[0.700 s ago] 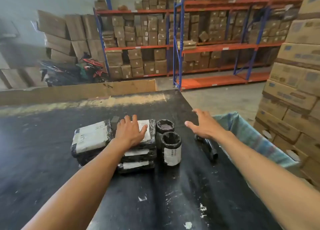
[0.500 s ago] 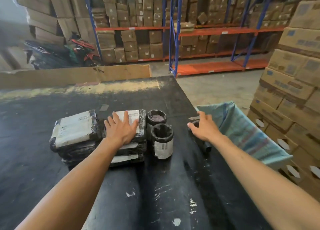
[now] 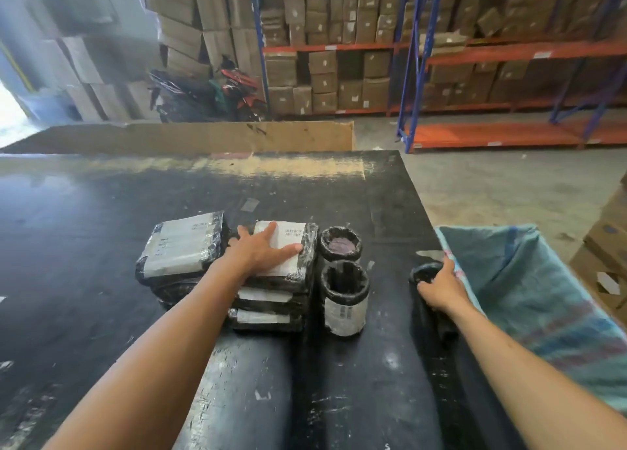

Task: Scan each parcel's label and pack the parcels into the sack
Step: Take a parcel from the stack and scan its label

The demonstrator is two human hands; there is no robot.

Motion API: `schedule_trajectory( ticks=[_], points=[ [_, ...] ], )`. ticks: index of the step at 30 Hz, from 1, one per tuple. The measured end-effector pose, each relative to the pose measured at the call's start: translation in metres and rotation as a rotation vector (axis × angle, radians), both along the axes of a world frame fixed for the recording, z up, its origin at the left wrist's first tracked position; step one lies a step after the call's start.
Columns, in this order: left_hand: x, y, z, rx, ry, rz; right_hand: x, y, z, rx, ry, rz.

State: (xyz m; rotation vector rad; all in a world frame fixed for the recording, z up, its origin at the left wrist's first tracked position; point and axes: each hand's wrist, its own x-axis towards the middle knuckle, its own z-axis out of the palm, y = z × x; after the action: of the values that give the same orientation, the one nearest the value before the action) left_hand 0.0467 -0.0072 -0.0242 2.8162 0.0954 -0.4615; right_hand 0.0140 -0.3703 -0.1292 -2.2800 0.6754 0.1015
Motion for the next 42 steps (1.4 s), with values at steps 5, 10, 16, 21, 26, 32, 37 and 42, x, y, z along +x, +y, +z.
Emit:
schedule_trajectory(
  ticks=[5,10,16,21,26,32,37,42],
  points=[
    [0.004,0.01,0.007,-0.136,0.009,0.065,-0.001,-0.005,0.005,0.236,-0.081,-0.098],
    [0.0,0.018,0.009,-0.346,-0.119,0.091,-0.004,-0.005,0.026,0.411,-0.134,-0.096],
    [-0.014,0.014,0.011,-0.57,-0.29,0.089,-0.017,0.017,0.069,0.655,-0.218,-0.036],
    [-0.035,0.025,0.002,-0.719,-0.387,0.115,-0.038,0.07,0.121,0.829,-0.329,0.101],
    [-0.053,0.051,0.008,-0.695,-0.487,0.064,-0.07,0.128,0.159,0.842,-0.357,0.238],
    [-0.075,0.073,0.016,-0.926,-0.701,0.027,-0.104,0.189,0.183,0.89,-0.353,0.375],
    [-0.089,0.09,0.023,-0.998,-0.822,0.05,-0.125,0.221,0.189,0.824,-0.453,0.451],
    [-0.103,0.102,0.023,-0.943,-0.917,0.046,-0.139,0.244,0.195,0.717,-0.586,0.423]
  ],
)
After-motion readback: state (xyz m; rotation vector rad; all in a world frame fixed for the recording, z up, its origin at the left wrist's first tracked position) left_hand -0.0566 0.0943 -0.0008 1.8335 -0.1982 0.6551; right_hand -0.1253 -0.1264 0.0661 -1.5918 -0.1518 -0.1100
